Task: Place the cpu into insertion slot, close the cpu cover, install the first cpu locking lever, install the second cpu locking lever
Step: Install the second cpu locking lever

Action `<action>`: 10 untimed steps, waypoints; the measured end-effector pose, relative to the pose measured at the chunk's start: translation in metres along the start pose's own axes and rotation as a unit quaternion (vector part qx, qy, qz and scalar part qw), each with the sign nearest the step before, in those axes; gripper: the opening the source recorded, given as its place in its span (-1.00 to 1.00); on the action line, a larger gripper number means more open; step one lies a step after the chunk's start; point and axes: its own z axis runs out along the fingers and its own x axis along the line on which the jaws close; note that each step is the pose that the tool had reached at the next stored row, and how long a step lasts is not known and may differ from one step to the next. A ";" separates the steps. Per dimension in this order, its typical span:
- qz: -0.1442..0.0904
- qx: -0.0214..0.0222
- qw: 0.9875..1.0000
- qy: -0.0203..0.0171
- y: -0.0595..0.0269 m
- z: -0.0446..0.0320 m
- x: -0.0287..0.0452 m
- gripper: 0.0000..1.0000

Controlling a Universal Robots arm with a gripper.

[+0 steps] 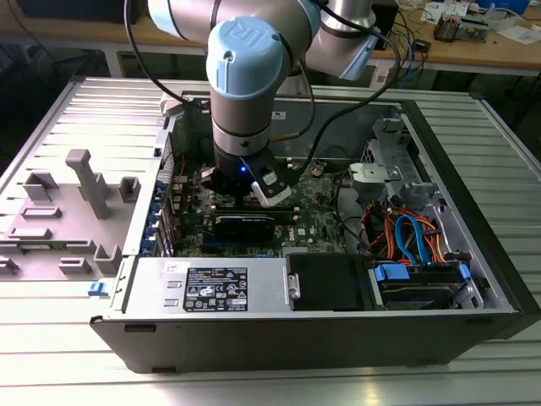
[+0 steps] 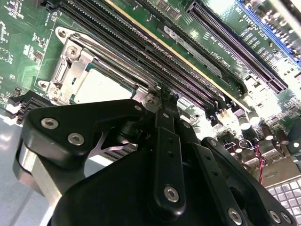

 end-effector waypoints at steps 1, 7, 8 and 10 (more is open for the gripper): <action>0.000 0.000 1.000 0.000 0.0001 0.0002 0.0000 -0.79; 0.000 0.008 1.000 0.001 0.0012 0.0001 -0.0002 -0.79; 0.000 0.010 1.000 0.001 0.0017 -0.0001 -0.0002 -0.79; 0.000 0.011 1.000 0.001 0.0039 -0.0020 -0.0005 -0.79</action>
